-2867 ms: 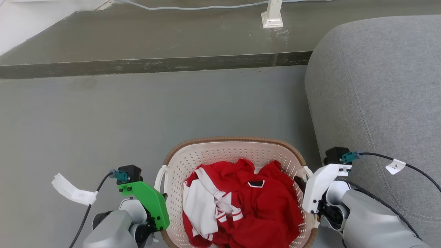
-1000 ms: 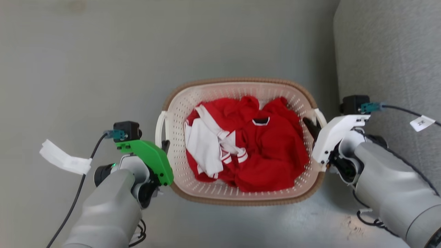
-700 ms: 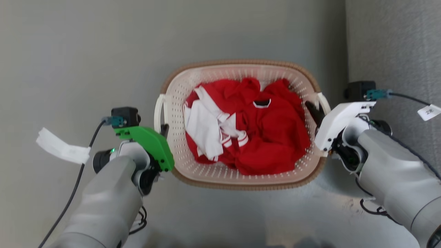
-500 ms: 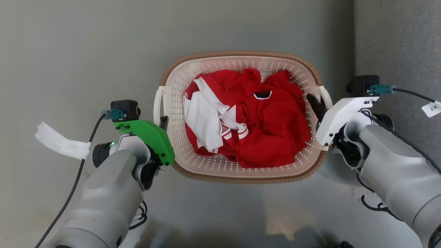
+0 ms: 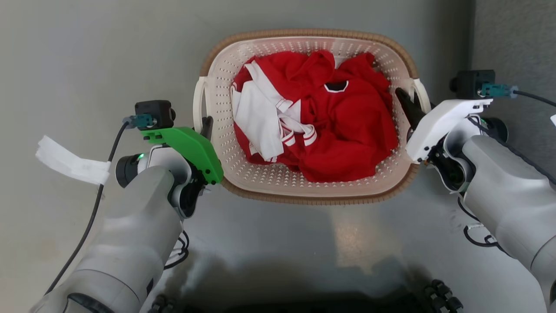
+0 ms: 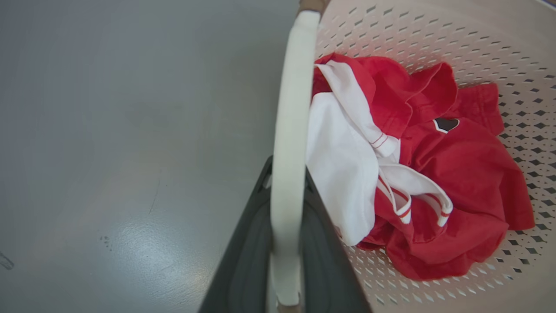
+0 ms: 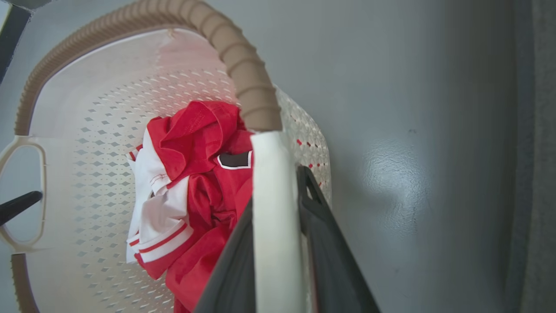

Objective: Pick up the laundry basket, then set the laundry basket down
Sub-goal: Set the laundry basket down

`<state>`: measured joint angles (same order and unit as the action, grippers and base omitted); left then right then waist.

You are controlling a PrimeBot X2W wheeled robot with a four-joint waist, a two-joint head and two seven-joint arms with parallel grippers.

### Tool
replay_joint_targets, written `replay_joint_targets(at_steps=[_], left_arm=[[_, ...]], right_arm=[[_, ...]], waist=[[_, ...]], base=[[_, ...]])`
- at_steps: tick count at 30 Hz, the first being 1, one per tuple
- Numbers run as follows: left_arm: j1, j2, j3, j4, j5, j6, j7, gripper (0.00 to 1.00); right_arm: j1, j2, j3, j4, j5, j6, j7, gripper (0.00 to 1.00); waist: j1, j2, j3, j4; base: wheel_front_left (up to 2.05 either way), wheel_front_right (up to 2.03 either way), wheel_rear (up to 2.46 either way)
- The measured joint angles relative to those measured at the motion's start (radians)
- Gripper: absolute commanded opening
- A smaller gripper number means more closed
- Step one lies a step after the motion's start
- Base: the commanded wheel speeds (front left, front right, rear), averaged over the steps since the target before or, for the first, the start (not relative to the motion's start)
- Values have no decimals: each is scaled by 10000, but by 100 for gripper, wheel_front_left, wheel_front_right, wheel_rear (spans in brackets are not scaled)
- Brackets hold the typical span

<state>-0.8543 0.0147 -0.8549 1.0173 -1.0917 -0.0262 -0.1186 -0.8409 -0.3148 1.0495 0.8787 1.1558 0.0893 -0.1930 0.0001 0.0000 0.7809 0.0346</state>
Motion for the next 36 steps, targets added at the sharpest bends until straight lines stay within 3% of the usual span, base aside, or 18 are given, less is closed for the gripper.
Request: replay_joint_targets(at_steps=[18,36], left_arm=[[-354,0,-527,-88,-236,280,-418,0],[-531,-2,-970,-10,-560,451,-583,0]], right_arm=[[-394,-94,295,123,8,10,-318,0],[-456,-79,483,222,247,12,-456,0]], waist=[[0,0,1029,302],[-1,0,1235,333]], base=[[0,0,0],[0,0,0]])
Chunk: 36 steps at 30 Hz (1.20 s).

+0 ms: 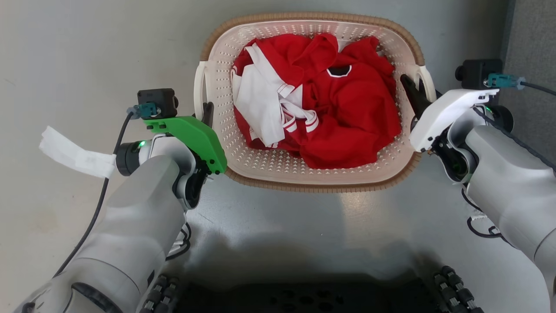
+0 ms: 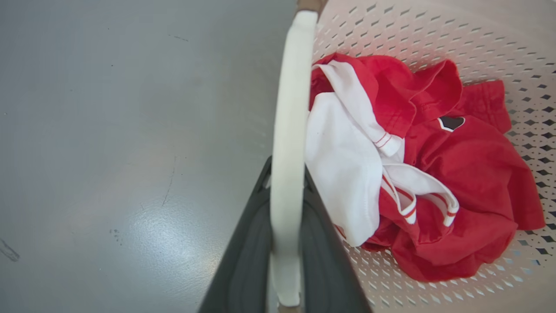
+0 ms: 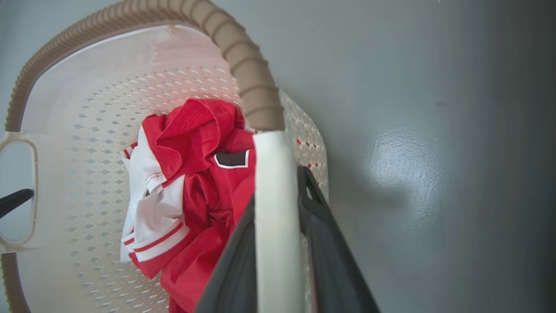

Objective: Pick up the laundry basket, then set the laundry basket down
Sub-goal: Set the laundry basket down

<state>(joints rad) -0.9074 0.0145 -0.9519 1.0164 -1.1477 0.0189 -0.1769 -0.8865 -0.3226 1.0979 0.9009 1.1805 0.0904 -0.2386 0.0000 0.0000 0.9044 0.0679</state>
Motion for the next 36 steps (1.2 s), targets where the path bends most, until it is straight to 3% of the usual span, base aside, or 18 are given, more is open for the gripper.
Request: replay_joint_targets(at_steps=[14,19,21,22,23,25,36], left_arm=[[-135,0,-255,71,-184,134,-102,0],[-163,2,-359,92,-201,167,-134,0],[-173,2,-393,98,-228,167,-134,2],[-179,2,-410,104,-251,169,-134,47],[-188,2,-420,113,-290,190,-136,100],[-228,63,-435,173,-376,267,-140,100],[-257,61,-612,224,-654,267,-140,100]], right_arm=[[-120,12,192,35,132,2,-86,0],[-141,12,261,54,242,2,-107,9],[-143,12,293,59,280,2,-117,42],[-145,12,314,63,280,31,-117,100],[-145,2,345,69,280,100,-115,100],[-145,63,472,42,280,330,-115,100],[-145,148,640,27,353,332,-115,100]], waist=[[0,0,68,80],[0,0,74,90],[0,0,72,92],[0,0,68,92],[0,0,63,91],[0,0,42,91],[-1,0,-99,52]], base=[[0,0,0],[0,0,0],[0,0,0],[0,0,0],[0,0,0],[0,0,0],[0,0,0]])
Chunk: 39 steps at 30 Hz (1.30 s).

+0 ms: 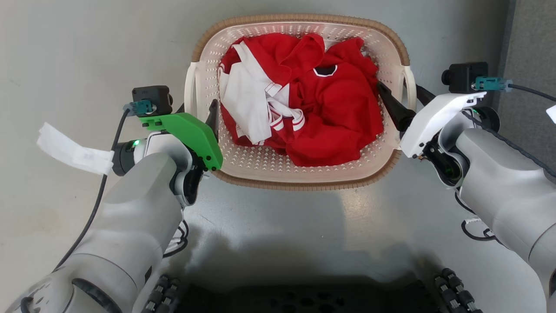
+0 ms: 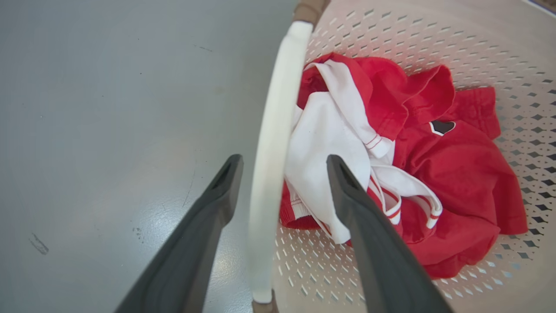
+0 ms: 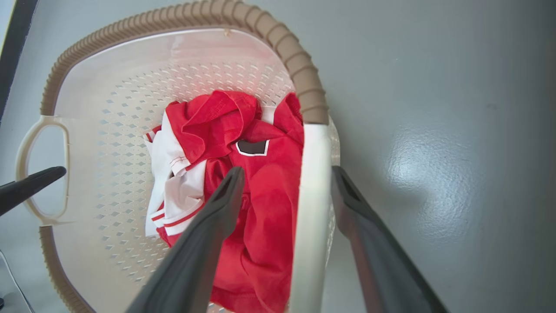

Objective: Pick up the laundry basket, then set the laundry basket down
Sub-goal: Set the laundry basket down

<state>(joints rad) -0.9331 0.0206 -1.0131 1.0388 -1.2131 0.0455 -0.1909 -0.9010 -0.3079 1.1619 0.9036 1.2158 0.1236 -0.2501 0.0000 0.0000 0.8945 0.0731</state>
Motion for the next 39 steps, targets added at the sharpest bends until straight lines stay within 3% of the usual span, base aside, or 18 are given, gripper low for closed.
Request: replay_joint_targets(at_steps=[19,32,39], left_arm=[[116,-2,-180,418,-163,-119,-334,100],[601,4,111,970,-150,-617,-579,100],[603,242,558,616,199,-800,-577,100]], right_arm=[[81,79,-35,207,284,2,-2,100],[377,234,-470,-38,259,6,-2,100],[444,113,-848,-431,-176,6,-2,100]], waist=[[0,0,-958,-181],[0,0,-2409,-417],[0,0,-3193,-558]], base=[[0,0,0],[0,0,0],[0,0,0]])
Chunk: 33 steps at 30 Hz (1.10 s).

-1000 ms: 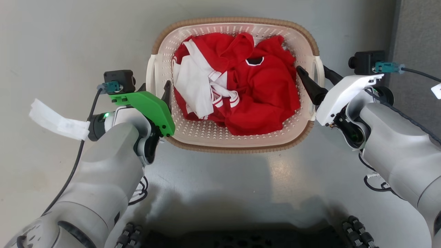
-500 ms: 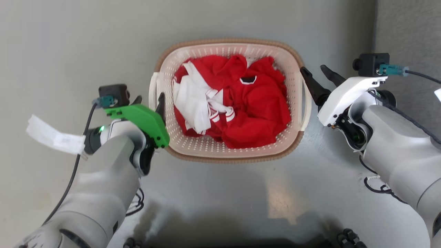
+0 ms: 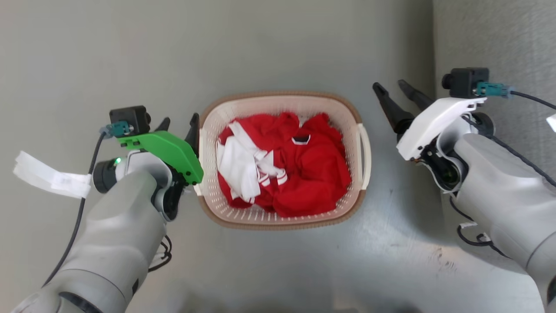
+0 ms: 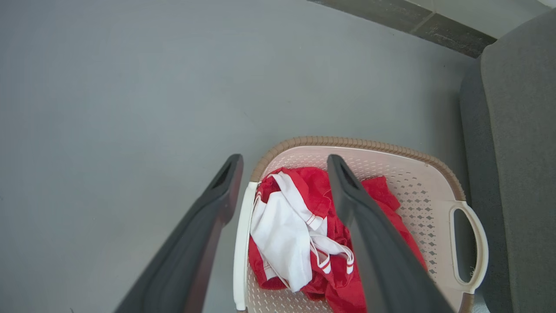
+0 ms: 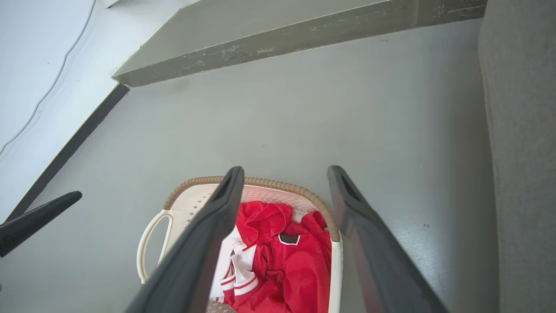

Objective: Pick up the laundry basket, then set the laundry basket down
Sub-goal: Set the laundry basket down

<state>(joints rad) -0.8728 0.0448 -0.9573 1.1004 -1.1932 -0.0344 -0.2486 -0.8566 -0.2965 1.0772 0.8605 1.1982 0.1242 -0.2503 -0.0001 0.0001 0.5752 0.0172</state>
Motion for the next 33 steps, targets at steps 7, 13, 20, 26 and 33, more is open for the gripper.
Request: replay_joint_targets(at_steps=[7,13,20,26,33], left_arm=[[8,251,744,-763,802,-82,-2,100],[329,518,1471,-1498,1482,-98,-2,100],[1161,779,2345,-2533,2374,-92,-2,100],[2079,842,3033,-3434,3057,-2,-2,100],[3626,1024,4261,-4934,4194,447,-2,100]], right_arm=[[429,-295,-748,-351,-533,0,-2,100],[934,-267,-1371,-901,-1137,0,-2,100],[1589,-291,-2293,-1484,-2130,0,-2,100],[2455,-460,-3327,-1908,-2913,-13,-2,100],[3877,-433,-4594,-2834,-3917,-589,-4,100]], waist=[[0,0,-948,-96],[0,0,-1768,-136],[0,0,-2727,-196],[0,0,-3548,-251],[-1,0,-4756,-330]], base=[[0,0,0],[0,0,0],[0,0,0],[0,0,0],[0,0,0]])
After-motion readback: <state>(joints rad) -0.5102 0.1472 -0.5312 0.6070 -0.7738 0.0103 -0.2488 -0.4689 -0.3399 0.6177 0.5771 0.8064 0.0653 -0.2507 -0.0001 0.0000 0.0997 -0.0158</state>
